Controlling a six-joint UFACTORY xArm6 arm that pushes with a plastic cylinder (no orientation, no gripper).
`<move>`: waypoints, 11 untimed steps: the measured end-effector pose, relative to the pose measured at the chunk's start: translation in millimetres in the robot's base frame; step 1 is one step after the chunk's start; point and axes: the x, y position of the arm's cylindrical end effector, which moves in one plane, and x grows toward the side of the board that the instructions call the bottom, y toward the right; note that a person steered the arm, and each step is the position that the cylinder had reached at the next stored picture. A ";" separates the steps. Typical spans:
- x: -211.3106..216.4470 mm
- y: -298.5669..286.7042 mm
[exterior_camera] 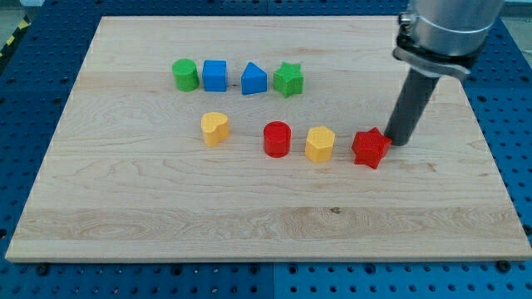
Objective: Place the yellow heart horizontally left to the red circle
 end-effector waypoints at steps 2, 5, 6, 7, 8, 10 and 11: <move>-64.0 32.7; 26.0 46.0; 98.8 32.6; 115.4 -59.1; 102.7 -173.2; 19.4 -357.5; 3.5 -370.9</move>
